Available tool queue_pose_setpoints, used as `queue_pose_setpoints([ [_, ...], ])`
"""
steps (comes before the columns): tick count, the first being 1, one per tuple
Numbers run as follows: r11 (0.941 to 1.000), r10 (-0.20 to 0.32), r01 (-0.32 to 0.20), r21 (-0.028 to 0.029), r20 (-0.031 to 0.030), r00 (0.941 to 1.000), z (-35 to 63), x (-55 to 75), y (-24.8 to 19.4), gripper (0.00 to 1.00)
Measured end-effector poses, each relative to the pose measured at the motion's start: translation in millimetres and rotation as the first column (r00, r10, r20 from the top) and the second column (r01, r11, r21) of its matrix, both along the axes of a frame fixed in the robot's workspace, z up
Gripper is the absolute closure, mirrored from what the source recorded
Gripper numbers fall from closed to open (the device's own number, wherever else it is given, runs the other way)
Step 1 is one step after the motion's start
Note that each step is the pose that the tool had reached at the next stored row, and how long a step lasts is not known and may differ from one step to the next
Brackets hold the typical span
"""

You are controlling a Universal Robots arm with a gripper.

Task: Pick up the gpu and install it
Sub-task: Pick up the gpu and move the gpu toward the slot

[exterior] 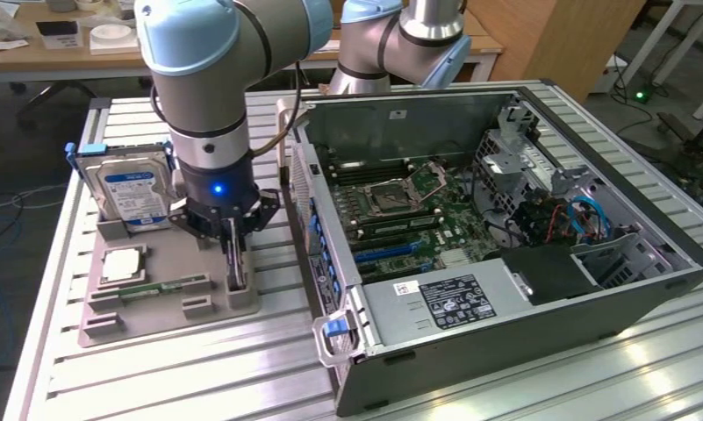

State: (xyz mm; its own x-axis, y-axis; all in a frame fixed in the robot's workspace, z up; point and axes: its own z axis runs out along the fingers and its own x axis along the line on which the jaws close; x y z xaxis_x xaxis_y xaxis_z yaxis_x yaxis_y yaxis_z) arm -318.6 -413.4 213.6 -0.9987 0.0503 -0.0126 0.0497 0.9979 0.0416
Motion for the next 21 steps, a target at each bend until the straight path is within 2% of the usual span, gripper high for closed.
queue_pose_setpoints([
  [12,1.0000,0.000,0.000,0.0002,0.0002,1.0000,0.4,0.3,0.1,0.72],
  [21,1.0000,0.000,0.000,0.0000,0.0001,1.0000,10.8,0.2,0.0,0.72],
])
